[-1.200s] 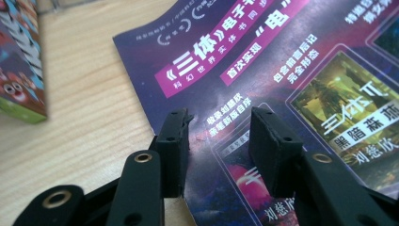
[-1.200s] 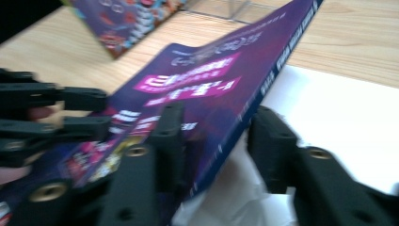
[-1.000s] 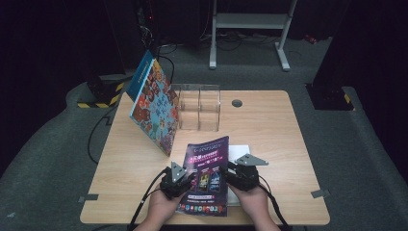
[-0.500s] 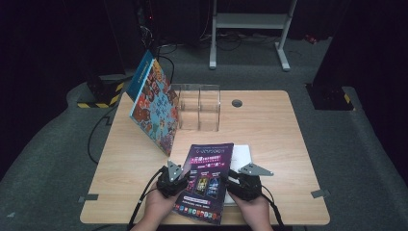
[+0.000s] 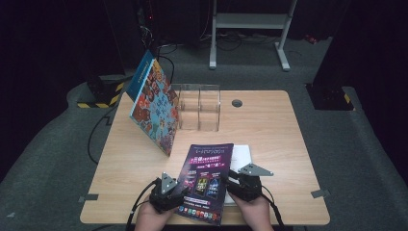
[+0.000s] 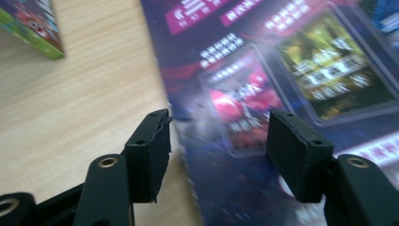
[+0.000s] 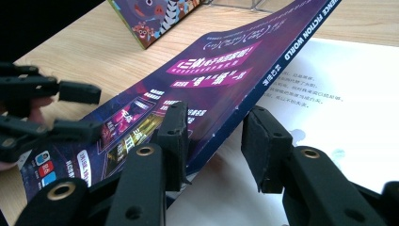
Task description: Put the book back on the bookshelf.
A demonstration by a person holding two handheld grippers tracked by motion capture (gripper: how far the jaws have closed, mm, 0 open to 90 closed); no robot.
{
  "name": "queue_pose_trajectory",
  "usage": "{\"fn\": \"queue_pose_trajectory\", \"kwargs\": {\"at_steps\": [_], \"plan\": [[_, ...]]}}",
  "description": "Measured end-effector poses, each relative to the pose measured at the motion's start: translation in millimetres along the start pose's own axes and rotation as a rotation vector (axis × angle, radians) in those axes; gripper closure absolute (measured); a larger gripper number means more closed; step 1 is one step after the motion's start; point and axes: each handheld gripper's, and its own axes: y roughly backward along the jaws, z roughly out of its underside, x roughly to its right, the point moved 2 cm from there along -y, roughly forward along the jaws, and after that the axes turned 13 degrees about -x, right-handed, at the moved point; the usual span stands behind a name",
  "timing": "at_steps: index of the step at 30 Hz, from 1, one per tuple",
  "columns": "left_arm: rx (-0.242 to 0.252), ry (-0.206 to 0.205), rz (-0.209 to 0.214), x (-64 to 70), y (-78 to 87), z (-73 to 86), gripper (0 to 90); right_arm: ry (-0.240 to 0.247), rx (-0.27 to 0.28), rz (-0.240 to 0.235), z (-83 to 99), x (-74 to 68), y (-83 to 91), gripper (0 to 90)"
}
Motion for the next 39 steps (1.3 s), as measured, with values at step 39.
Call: {"fn": "queue_pose_trajectory", "kwargs": {"at_steps": [39], "plan": [[0.073, -0.020, -0.071, -16.8, -27.5, -29.1, 52.2, -0.070, 0.092, 0.066, -20.7, 12.5, 6.1, 46.9]]}}
